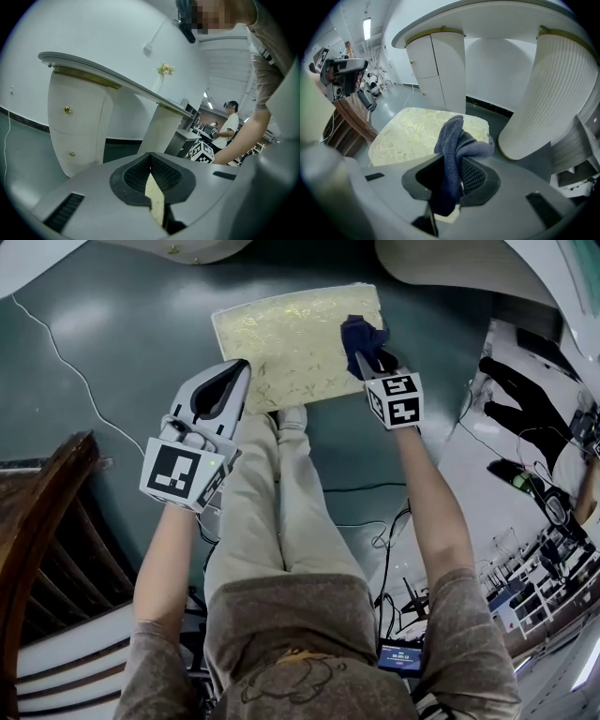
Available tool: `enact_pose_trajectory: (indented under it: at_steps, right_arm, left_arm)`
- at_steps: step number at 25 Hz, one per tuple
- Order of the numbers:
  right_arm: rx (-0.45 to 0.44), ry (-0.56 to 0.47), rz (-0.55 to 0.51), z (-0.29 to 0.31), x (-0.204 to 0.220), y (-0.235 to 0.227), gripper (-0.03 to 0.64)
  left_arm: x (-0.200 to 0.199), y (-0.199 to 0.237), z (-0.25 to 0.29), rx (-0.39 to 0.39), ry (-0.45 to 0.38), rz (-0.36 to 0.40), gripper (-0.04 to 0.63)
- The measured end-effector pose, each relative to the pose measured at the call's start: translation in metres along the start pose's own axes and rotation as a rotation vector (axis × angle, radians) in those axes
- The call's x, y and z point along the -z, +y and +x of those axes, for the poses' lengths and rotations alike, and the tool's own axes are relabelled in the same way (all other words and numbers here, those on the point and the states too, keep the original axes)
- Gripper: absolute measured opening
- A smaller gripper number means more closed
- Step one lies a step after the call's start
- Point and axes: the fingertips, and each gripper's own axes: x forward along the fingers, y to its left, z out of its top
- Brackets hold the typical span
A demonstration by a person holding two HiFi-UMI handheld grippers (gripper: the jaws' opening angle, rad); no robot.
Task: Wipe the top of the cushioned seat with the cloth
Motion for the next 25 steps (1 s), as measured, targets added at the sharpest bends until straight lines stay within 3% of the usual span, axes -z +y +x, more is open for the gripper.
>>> enact_pose_trajectory:
  at_steps: [25]
  right_arm:
    - [0.13,0.048,0.057,-0.032,0.034,-0.063,0.098]
  left_arm:
    - [0.0,-0.009,-0.001,0.02,-0.006,0.019,0.017]
